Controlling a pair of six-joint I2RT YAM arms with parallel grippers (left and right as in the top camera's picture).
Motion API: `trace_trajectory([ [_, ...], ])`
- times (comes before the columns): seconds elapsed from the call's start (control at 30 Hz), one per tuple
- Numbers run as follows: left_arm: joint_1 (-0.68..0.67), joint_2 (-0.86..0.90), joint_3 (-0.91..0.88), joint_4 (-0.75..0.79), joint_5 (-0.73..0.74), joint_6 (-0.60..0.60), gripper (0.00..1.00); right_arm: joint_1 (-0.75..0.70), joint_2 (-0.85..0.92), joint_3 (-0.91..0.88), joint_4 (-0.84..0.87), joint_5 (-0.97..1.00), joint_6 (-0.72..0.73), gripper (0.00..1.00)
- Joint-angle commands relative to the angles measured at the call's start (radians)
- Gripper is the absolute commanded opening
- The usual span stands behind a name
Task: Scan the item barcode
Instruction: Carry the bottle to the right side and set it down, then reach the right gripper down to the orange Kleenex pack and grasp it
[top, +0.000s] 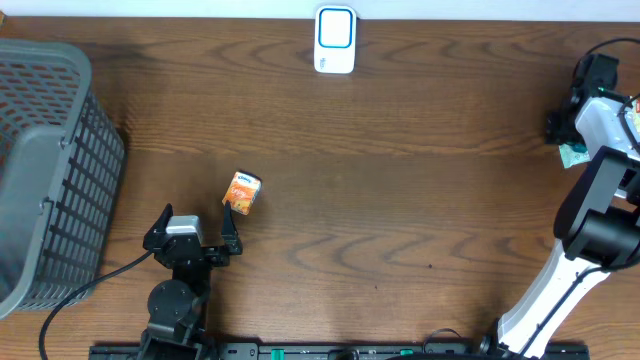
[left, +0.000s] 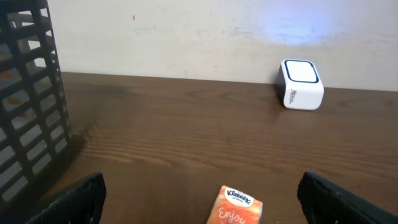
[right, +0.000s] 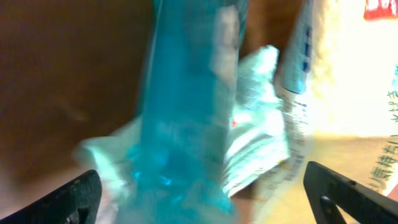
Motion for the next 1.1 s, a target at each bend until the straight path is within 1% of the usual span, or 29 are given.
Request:
trace_trajectory([
  [0.0,-0.001,-0.005,-0.023,-0.030,-0.005,0.002,0.98,0.073,-0.145,0.006,-0.016,-0.209,0.122,0.99],
  [0.1,-0.001,-0.005,-0.023,-0.030,-0.005,0.002,0.98,0.162,-0.285,0.006,-0.075,-0.392,0.227,0.99],
  [0.13,-0.001,-0.005,-0.023,-0.030,-0.005,0.002,0.98,0.201,-0.331,0.006,-0.090,-0.456,0.296,0.99],
  [0.17,-0.001,-0.005,-0.023,-0.030,-0.005,0.002,0.98,0.252,-0.373,0.006,-0.111,-0.531,0.395,0.99],
  [0.27,-0.001,-0.005,-0.023,-0.030,-0.005,0.002,0.98,0.397,-0.414,0.006,-0.146,-0.719,0.525,0.99],
  [0.33,-0.001,-0.005,-0.023,-0.030,-0.005,0.002,0.98,0.480,-0.406,0.000,-0.147,-0.821,0.531,0.99],
  [0.43,-0.001,-0.005,-0.023,-0.030,-0.005,0.002,0.98,0.628,-0.374,-0.021,-0.137,-0.904,0.467,0.99],
  [0.5,-0.001,-0.005,-0.023,-0.030,-0.005,0.002,0.98,0.729,-0.338,-0.026,-0.131,-0.930,0.348,0.99],
  [0.53,-0.001,-0.005,-0.023,-0.030,-0.005,0.002,0.98,0.816,-0.293,-0.026,-0.130,-0.961,0.192,0.99],
  [0.63,-0.001,-0.005,-0.023,-0.030,-0.005,0.002,0.98,0.930,-0.215,-0.026,-0.129,-1.027,0.000,0.99],
  [0.7,-0.001,-0.005,-0.023,-0.030,-0.005,0.002,0.98,1.009,-0.135,-0.026,-0.094,-1.064,-0.076,0.99],
  [0.9,-0.001,-0.005,-0.023,-0.030,-0.005,0.002,0.98,1.090,-0.011,-0.026,0.100,-1.062,-0.089,0.99],
  [1.07,-0.001,-0.005,-0.023,-0.030,-0.005,0.002,0.98,1.107,0.005,-0.026,0.217,-1.056,-0.078,0.99],
])
